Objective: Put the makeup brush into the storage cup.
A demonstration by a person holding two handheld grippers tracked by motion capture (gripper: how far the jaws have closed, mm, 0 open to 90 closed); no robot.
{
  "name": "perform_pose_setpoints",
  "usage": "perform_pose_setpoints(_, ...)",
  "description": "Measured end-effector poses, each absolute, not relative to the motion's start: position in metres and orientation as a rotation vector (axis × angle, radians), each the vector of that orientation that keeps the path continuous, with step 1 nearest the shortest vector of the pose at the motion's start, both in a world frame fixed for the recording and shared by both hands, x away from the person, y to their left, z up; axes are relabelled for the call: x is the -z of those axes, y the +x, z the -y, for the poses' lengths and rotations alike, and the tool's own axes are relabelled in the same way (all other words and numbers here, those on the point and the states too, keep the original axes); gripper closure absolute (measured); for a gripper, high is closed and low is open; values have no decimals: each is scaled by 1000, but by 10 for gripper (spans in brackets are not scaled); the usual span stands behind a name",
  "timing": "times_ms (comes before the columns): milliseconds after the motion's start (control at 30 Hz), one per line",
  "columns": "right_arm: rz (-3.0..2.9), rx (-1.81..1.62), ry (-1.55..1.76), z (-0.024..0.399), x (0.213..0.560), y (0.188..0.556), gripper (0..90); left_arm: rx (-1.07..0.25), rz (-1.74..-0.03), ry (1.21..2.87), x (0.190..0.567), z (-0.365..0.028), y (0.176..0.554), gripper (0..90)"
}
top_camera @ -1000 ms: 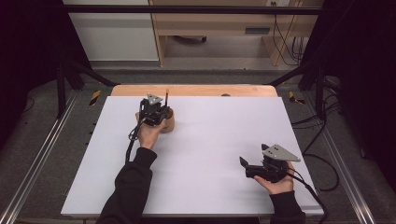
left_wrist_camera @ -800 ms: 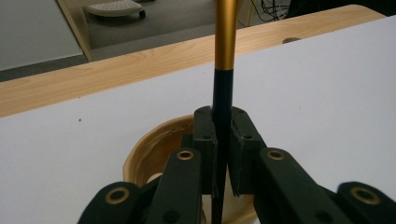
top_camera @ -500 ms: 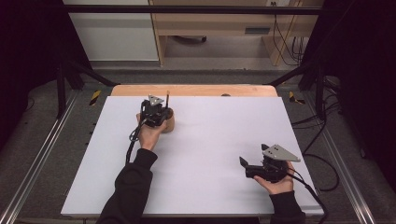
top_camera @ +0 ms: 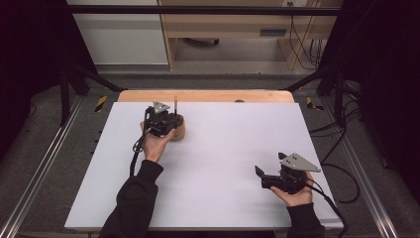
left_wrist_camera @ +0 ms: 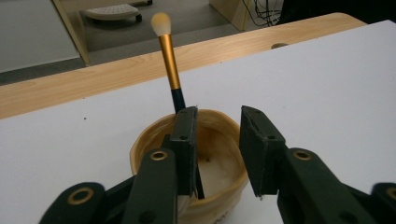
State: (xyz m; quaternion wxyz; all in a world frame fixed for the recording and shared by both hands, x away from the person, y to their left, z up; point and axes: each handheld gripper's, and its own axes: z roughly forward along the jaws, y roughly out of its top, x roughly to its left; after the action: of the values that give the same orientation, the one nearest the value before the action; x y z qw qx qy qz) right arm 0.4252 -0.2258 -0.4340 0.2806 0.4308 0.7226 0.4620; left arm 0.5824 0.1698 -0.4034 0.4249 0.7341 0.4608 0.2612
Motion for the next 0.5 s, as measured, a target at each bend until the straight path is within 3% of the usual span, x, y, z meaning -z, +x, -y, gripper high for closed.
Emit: perform_pose_setpoints(500, -1915, -1254, 1158, 229, 430, 423, 55, -609, -1039, 1814, 391, -181, 530, 488)
